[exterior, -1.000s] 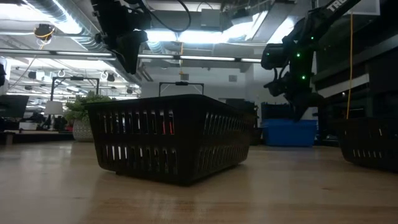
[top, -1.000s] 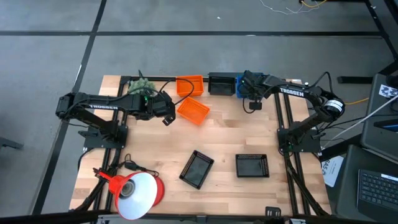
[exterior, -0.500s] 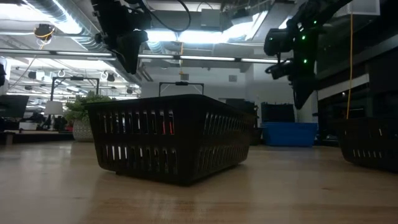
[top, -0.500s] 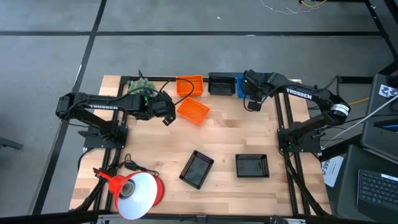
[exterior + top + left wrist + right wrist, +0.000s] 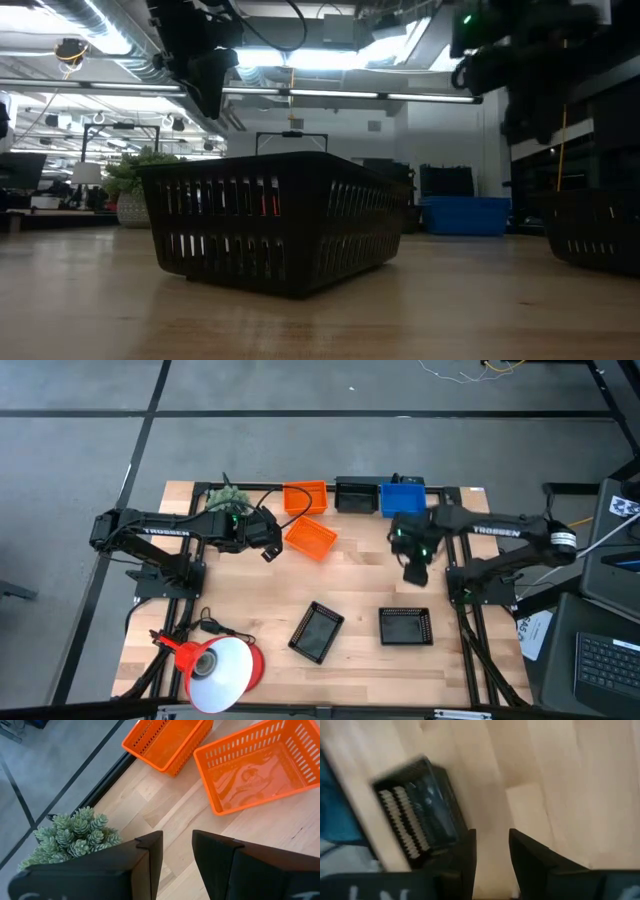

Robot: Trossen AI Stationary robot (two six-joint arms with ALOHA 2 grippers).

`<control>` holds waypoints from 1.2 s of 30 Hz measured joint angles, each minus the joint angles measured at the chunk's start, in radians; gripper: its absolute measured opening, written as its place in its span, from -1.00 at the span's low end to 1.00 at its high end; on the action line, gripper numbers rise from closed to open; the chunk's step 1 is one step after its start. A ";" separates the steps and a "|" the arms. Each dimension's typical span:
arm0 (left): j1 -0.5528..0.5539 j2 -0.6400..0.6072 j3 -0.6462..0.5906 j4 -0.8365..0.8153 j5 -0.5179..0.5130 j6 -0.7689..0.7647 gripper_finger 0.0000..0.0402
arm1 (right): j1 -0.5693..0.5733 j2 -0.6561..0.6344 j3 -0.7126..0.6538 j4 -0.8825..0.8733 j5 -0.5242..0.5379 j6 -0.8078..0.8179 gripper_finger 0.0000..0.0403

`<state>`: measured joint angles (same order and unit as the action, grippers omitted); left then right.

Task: Stack baskets by color
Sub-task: Stack the right black bin on the top black bin

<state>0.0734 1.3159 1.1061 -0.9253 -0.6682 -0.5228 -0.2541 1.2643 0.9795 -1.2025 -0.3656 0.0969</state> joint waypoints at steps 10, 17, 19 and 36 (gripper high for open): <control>0.000 0.000 0.000 0.000 0.000 0.001 -0.51 | 0.352 -0.050 -0.200 0.178 0.174 0.349 -0.43; 0.000 0.000 0.000 0.001 0.000 0.001 -0.51 | 0.483 -0.048 -0.257 0.394 0.193 0.378 -0.43; 0.000 0.000 0.000 0.001 0.000 0.000 -0.51 | 0.505 -0.048 -0.257 0.413 0.207 0.379 -0.43; 0.000 0.000 0.000 0.001 0.000 0.000 -0.51 | 0.631 -0.008 -0.335 0.491 0.286 0.503 -0.43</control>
<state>0.0734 1.3155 1.1061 -0.9241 -0.6678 -0.5228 0.3768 1.2561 0.6443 -0.7112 -0.0794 0.5997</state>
